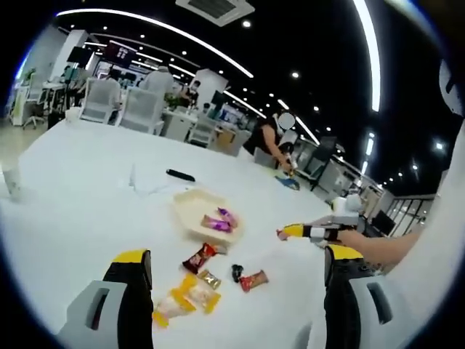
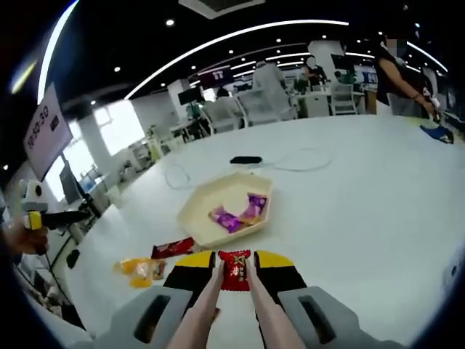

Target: Place the target food into the container with the food tongs after gripping and lifting it, then release it inside without dropping or visibly crushing the food.

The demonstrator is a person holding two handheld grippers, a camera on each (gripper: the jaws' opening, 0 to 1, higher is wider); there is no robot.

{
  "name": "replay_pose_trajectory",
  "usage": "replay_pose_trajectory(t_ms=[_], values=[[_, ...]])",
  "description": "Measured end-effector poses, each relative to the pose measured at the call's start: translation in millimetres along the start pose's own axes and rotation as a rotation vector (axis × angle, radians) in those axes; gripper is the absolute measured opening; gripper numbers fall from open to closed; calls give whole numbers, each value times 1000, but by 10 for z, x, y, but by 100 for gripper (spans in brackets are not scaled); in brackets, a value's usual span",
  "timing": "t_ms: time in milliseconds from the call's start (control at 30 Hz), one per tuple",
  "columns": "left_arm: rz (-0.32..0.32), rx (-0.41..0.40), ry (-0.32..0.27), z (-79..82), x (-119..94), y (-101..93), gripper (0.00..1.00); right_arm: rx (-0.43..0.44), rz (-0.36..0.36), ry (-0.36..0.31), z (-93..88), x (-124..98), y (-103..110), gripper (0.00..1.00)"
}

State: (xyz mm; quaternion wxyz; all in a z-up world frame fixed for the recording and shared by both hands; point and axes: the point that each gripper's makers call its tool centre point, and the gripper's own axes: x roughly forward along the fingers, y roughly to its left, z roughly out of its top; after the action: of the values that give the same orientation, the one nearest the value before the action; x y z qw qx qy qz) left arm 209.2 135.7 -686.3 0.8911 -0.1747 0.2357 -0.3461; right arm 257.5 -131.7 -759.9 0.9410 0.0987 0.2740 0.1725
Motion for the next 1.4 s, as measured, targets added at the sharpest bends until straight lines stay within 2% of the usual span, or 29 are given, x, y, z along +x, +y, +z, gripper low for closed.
replay_pose_trajectory(t_ms=[133,233,400,667,733,867,1000,1067,1400], values=[[-12,7,-10,12,69,-33,99,11,5,-12,34,6,19,20],[-22,18,9,-43,125,-76,99,14,9,-19,60,11,35,20],[-37,46,27,-64,140,-84,99,20,16,-25,78,7,56,20],[-38,38,30,-78,175,-91,99,25,13,-33,119,-15,9,20],[-66,48,35,-116,243,-184,99,-6,13,-24,113,6,19,20],[-72,50,52,-168,279,-225,99,-24,26,-26,149,19,81,20],[-79,47,48,-156,272,-241,99,-39,34,-29,194,32,127,21],[-79,46,51,-153,267,-234,99,-117,37,-24,233,56,165,21],[-65,50,39,-115,237,-202,99,-116,64,-36,340,116,255,21]])
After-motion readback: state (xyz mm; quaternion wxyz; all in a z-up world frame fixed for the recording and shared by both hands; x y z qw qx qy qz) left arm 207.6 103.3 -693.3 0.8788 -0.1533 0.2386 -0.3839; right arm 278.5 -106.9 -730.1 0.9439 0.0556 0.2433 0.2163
